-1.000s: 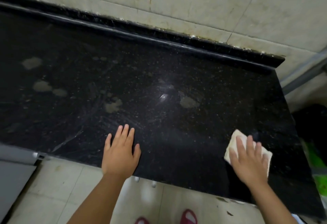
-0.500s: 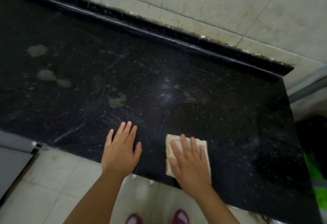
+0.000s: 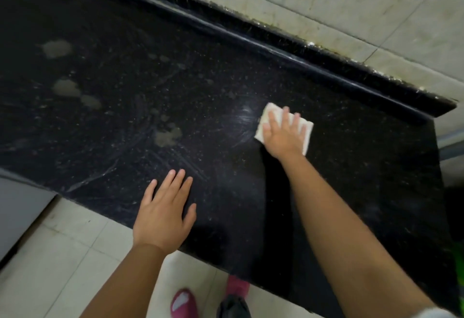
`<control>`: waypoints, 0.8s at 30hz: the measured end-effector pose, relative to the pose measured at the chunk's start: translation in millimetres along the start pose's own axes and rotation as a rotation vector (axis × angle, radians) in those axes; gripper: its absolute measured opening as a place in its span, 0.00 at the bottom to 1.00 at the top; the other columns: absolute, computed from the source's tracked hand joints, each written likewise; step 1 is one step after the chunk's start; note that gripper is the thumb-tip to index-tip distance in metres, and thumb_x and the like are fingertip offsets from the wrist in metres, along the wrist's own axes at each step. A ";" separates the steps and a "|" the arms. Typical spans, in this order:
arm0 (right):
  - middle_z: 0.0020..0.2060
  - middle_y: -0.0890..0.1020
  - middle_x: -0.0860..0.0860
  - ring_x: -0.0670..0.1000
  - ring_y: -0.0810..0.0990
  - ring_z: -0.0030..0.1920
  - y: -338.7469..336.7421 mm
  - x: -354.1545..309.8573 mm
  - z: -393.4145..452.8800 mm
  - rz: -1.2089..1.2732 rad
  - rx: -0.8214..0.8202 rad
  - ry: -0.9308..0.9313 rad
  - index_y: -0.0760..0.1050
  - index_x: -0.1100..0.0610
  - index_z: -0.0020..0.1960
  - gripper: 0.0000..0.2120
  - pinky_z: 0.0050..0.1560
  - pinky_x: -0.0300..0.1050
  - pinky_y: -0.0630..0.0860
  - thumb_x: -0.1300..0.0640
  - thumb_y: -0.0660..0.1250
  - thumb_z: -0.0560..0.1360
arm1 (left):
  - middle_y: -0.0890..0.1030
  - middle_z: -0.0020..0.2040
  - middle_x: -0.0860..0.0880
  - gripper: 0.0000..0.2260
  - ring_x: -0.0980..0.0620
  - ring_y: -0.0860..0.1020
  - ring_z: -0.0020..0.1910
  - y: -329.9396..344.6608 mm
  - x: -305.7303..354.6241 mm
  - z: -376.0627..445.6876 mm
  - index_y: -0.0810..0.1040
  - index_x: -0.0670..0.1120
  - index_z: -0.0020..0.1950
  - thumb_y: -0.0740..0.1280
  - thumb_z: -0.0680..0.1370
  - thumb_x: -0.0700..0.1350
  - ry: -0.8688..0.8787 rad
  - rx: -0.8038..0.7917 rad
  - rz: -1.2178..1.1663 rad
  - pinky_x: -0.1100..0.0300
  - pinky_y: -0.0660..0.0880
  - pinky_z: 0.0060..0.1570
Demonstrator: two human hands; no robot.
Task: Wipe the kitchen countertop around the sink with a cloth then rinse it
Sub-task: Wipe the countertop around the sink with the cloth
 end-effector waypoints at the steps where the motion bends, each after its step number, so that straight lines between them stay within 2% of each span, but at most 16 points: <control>1: 0.76 0.45 0.52 0.59 0.42 0.75 6.6 -31.9 -6.6 -0.020 0.008 -0.109 0.48 0.48 0.76 0.24 0.73 0.57 0.40 0.47 0.45 0.81 | 0.77 0.62 0.44 0.24 0.47 0.71 0.64 0.5 -0.7 0.2 0.77 0.41 0.60 0.53 0.73 0.52 -0.004 -0.002 -0.003 0.52 0.56 0.63; 3: 0.76 0.49 0.52 0.59 0.45 0.75 28.3 -78.4 -38.8 -0.040 0.025 -0.319 0.52 0.48 0.75 0.24 0.72 0.57 0.42 0.46 0.46 0.80 | 0.76 0.63 0.43 0.24 0.49 0.65 0.65 0.7 -1.2 0.4 0.76 0.41 0.62 0.53 0.73 0.52 -0.005 -0.003 -0.017 0.54 0.52 0.65; 5: 0.75 0.59 0.53 0.59 0.54 0.74 44.8 -92.0 -92.1 -0.084 0.076 -0.500 0.61 0.47 0.72 0.24 0.72 0.56 0.46 0.46 0.46 0.78 | 0.75 0.63 0.43 0.24 0.49 0.63 0.65 1.8 -0.8 -0.1 0.75 0.40 0.62 0.53 0.73 0.52 -0.004 -0.017 -0.030 0.56 0.47 0.66; 7: 0.69 0.70 0.53 0.58 0.63 0.69 59.2 -65.3 -140.6 -0.113 0.094 -0.583 0.69 0.46 0.67 0.22 0.69 0.52 0.50 0.45 0.48 0.77 | 0.75 0.63 0.42 0.24 0.49 0.63 0.65 1.4 -0.6 -0.4 0.75 0.40 0.62 0.53 0.73 0.52 -0.004 -0.031 -0.037 0.57 0.46 0.66; 9: 0.72 0.64 0.51 0.57 0.63 0.67 65.1 -6.4 -165.0 -0.135 0.063 -0.581 0.65 0.45 0.67 0.21 0.71 0.49 0.46 0.45 0.42 0.80 | 0.76 0.63 0.42 0.24 0.49 0.63 0.65 1.7 -0.4 -0.7 0.75 0.40 0.62 0.53 0.74 0.52 -0.009 -0.051 -0.035 0.57 0.46 0.67; 10: 0.74 0.58 0.50 0.58 0.64 0.66 61.9 29.4 -163.7 -0.162 0.084 -0.547 0.62 0.45 0.69 0.23 0.71 0.50 0.46 0.45 0.38 0.80 | 0.76 0.63 0.43 0.24 0.50 0.63 0.65 0.9 -0.5 -1.2 0.75 0.41 0.62 0.52 0.75 0.52 -0.011 -0.052 -0.039 0.58 0.45 0.68; 11: 0.76 0.53 0.52 0.61 0.65 0.65 53.4 63.1 -154.4 -0.179 0.098 -0.480 0.56 0.46 0.72 0.24 0.71 0.53 0.51 0.45 0.35 0.80 | 0.76 0.63 0.43 0.24 0.50 0.63 0.65 0.1 -0.6 -1.4 0.75 0.41 0.62 0.49 0.78 0.53 -0.011 -0.049 -0.048 0.59 0.45 0.68; 13: 0.74 0.57 0.59 0.65 0.69 0.64 26.7 115.4 -116.9 -0.179 0.111 -0.278 0.50 0.50 0.75 0.25 0.64 0.61 0.65 0.46 0.35 0.81 | 0.76 0.62 0.44 0.29 0.50 0.63 0.65 0.3 -0.7 -2.1 0.76 0.41 0.62 0.41 0.80 0.55 -0.016 -0.046 -0.057 0.59 0.45 0.68; 14: 0.73 0.59 0.61 0.66 0.66 0.67 10.5 131.2 -90.8 -0.136 0.120 -0.152 0.51 0.50 0.75 0.24 0.64 0.64 0.65 0.46 0.37 0.81 | 0.76 0.62 0.44 0.31 0.50 0.64 0.65 -0.7 -1.1 -1.8 0.76 0.41 0.62 0.39 0.80 0.56 -0.018 -0.030 -0.055 0.58 0.46 0.68; 16: 0.76 0.50 0.55 0.61 0.49 0.75 -17.6 146.5 -39.3 0.011 0.110 0.130 0.50 0.49 0.76 0.24 0.73 0.61 0.50 0.47 0.44 0.81 | 0.77 0.62 0.44 0.31 0.51 0.64 0.65 -1.9 -1.5 -0.4 0.76 0.41 0.62 0.39 0.80 0.56 -0.008 -0.018 -0.058 0.58 0.47 0.68; 17: 0.76 0.46 0.53 0.59 0.44 0.75 -26.2 139.0 -14.6 0.043 0.111 0.196 0.48 0.49 0.76 0.24 0.73 0.58 0.44 0.47 0.45 0.81 | 0.76 0.63 0.44 0.31 0.51 0.64 0.65 -1.6 -1.2 -0.7 0.76 0.41 0.62 0.39 0.80 0.56 -0.005 -0.022 -0.060 0.58 0.47 0.68; 19: 0.76 0.43 0.52 0.59 0.41 0.75 -28.0 94.1 28.0 0.017 0.054 0.181 0.46 0.49 0.76 0.25 0.73 0.56 0.40 0.46 0.44 0.81 | 0.76 0.63 0.44 0.31 0.50 0.63 0.65 -0.4 -1.4 -2.1 0.75 0.41 0.62 0.39 0.80 0.56 -0.006 -0.022 -0.057 0.59 0.46 0.69; 21: 0.76 0.42 0.52 0.60 0.41 0.75 -20.5 26.7 48.2 -0.029 -0.007 0.017 0.45 0.49 0.76 0.24 0.73 0.56 0.40 0.47 0.43 0.81 | 0.75 0.64 0.44 0.30 0.52 0.61 0.68 2.7 -1.9 -4.4 0.73 0.41 0.63 0.40 0.80 0.56 0.002 -0.005 -0.058 0.60 0.44 0.70; 24: 0.76 0.44 0.53 0.61 0.42 0.75 6.4 -72.0 23.2 -0.108 -0.037 -0.341 0.46 0.49 0.76 0.24 0.73 0.56 0.40 0.47 0.44 0.81 | 0.71 0.66 0.47 0.28 0.60 0.46 0.74 2.8 -3.1 -2.1 0.71 0.42 0.65 0.41 0.80 0.56 0.009 0.033 -0.052 0.60 0.43 0.70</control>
Point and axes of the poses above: each hand's wrist, its own z-axis towards the middle knuckle, its own y-axis out of the palm, x = y × z, the point moved 7 cm from there along z, towards the middle knuckle
